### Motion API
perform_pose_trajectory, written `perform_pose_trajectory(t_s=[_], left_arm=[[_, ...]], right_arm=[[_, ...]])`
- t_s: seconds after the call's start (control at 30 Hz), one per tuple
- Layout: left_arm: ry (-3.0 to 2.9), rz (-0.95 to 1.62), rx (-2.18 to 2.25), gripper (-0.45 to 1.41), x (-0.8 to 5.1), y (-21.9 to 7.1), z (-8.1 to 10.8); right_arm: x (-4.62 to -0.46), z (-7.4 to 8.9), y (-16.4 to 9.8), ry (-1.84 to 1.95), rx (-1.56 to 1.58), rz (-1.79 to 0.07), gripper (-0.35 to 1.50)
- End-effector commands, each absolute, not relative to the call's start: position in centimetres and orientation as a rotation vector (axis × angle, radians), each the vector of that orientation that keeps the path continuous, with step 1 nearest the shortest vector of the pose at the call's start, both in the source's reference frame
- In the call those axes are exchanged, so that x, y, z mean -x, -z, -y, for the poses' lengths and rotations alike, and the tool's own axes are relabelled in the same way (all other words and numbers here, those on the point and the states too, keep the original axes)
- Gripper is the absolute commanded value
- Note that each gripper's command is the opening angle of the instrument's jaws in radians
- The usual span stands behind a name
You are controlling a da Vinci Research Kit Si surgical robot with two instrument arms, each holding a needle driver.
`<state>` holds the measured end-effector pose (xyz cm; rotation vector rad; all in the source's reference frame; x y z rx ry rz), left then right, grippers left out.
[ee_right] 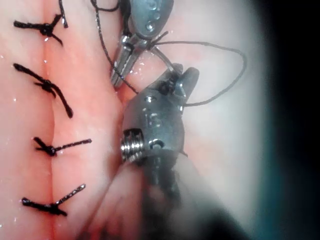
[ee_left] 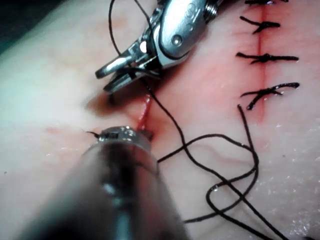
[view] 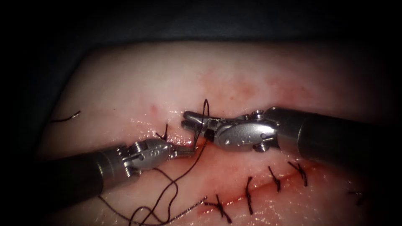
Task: Wound Closure
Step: Throw the needle through the skin above the cut with the right gripper.
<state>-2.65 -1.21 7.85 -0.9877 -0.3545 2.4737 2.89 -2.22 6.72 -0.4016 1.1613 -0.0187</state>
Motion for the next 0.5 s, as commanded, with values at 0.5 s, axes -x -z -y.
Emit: perform_pose_trajectory(t_s=[0.5], left_arm=[[-2.491,0.351,0.960,-0.40,2.67,-7.36,1.53]], right_arm=[[-3.01,1.80,-6.88,-0.352,-0.092,-1.170,-0.35]])
